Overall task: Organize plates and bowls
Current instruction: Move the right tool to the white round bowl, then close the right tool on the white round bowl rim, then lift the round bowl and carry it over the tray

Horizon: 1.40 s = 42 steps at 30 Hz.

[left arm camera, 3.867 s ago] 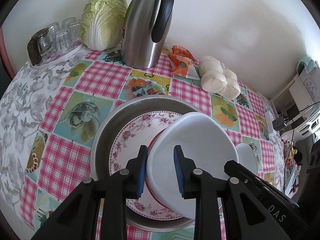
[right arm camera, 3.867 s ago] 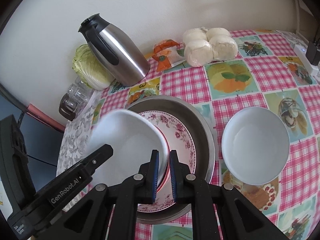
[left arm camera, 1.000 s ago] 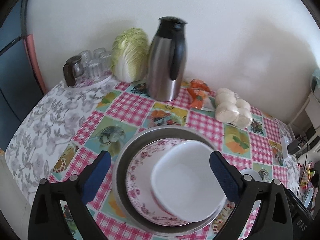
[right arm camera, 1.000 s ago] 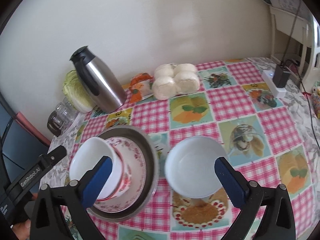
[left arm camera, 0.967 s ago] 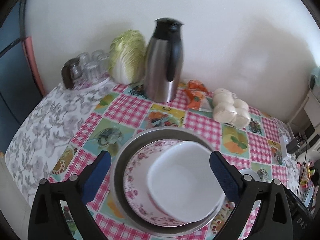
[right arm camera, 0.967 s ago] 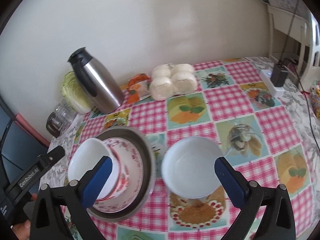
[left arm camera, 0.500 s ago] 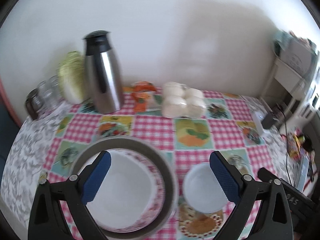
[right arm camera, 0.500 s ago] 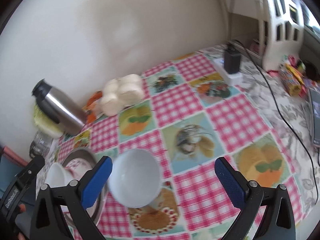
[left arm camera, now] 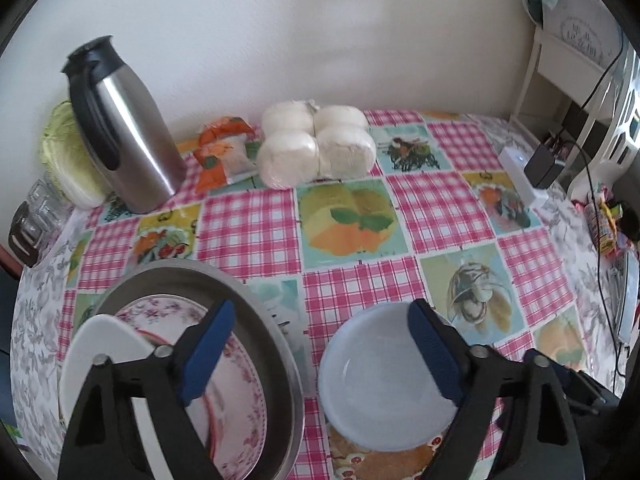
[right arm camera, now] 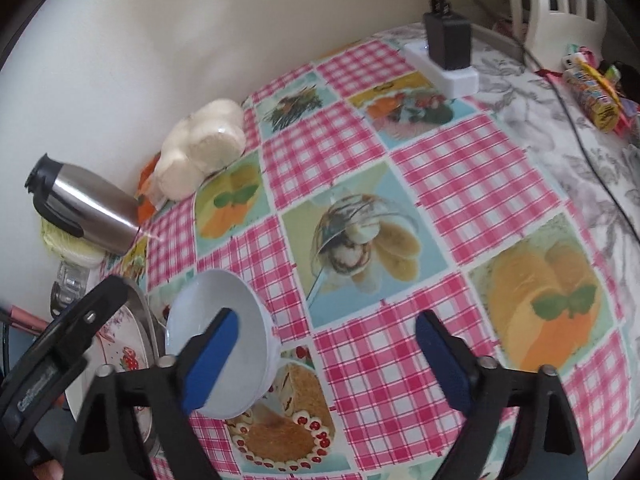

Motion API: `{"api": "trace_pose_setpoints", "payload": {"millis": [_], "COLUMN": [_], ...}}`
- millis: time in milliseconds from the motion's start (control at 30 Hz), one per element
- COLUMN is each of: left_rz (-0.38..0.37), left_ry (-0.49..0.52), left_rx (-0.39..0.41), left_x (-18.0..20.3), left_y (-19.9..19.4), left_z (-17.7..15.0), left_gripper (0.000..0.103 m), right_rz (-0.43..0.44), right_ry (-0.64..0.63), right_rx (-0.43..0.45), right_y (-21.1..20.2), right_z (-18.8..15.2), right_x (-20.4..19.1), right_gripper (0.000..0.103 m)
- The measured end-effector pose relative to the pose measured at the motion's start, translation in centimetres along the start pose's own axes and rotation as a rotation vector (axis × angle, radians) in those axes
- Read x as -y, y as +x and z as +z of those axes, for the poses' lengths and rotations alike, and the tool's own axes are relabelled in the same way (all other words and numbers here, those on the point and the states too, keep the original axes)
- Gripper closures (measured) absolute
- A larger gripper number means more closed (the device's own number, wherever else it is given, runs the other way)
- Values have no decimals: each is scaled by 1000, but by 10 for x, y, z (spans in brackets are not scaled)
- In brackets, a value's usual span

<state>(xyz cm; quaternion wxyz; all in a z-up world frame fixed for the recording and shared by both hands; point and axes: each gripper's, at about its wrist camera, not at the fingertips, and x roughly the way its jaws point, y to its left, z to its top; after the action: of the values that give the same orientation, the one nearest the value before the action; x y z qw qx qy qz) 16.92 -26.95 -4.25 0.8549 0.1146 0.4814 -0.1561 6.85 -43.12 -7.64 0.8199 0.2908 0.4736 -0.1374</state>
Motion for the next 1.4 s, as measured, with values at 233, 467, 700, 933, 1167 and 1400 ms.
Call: {"api": "trace_pose_setpoints", "payload": {"millis": [233, 467, 700, 933, 1167, 1400], "left_rz": [-26, -39, -75, -111, -146, -150], "left_ry": [22, 35, 56, 76, 21, -7], "left_rx": [-54, -89, -140, -198, -173, -69], "left_x": [8, 12, 22, 34, 24, 4], "left_y": [21, 30, 41, 60, 46, -3], "left_z": [-5, -9, -17, -30, -25, -11], "left_gripper": [42, 46, 65, 88, 91, 91], "right_rz": [34, 48, 34, 51, 74, 96], "right_ry": [-38, -58, 10, 38, 30, -15], "right_rx": [-65, -68, -50, -89, -90, 6], "right_y": [22, 21, 16, 29, 24, -16], "right_z": [-8, -10, -4, -6, -7, 0], "right_x": [-12, -17, 5, 11, 6, -21], "right_gripper": [67, 87, 89, 89, 92, 92]}}
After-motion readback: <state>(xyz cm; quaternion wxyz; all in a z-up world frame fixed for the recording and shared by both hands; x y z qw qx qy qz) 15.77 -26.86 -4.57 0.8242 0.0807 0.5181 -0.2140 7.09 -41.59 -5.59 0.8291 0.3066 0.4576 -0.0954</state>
